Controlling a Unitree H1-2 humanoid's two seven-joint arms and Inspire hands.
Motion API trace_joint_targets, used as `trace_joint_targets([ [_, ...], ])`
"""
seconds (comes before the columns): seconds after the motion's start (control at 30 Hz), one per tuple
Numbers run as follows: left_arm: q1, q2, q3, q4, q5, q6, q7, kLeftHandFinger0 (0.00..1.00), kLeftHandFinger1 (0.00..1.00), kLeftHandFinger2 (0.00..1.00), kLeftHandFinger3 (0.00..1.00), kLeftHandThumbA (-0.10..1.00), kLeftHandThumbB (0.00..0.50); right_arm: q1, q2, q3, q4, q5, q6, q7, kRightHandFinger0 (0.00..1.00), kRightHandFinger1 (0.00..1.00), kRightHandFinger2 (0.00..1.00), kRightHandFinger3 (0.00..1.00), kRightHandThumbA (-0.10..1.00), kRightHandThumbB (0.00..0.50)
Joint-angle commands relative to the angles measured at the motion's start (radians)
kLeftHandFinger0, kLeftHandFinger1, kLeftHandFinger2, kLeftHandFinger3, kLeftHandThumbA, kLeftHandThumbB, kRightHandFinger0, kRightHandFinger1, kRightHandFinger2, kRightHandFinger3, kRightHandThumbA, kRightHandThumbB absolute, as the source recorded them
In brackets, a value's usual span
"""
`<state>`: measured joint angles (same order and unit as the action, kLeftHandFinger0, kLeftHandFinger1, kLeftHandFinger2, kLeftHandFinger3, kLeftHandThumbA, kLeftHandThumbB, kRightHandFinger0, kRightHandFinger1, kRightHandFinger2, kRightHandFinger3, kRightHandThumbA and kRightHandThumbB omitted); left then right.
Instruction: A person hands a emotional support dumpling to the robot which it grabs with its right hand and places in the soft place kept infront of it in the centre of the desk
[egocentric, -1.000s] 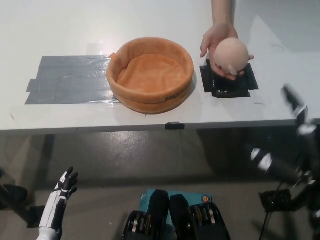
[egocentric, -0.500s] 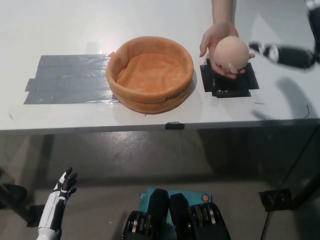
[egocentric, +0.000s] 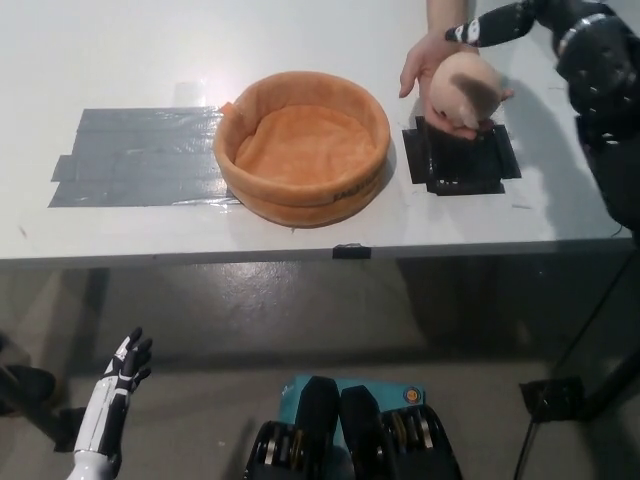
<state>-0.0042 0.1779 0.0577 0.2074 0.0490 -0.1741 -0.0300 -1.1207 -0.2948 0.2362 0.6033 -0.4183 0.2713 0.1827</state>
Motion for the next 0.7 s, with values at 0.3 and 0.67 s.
trace_joint_targets([
  [0.3, 0.018, -0.001, -0.008, -0.053, 0.001, -0.024, -0.005, 1.00, 1.00, 1.00, 1.00, 1.00, 0.500, -0.068, 0.075, 0.007, 0.254, 0.025, -0.008, -0.025, 1.00, 1.00, 1.00, 1.00, 0.95, 0.373],
  [0.67, 0.003, 0.001, -0.006, -0.053, -0.005, -0.022, -0.006, 1.00, 1.00, 1.00, 1.00, 1.00, 0.497, -0.088, 0.072, 0.029, 0.386, 0.002, -0.027, -0.047, 1.00, 1.00, 1.00, 1.00, 0.99, 0.392],
])
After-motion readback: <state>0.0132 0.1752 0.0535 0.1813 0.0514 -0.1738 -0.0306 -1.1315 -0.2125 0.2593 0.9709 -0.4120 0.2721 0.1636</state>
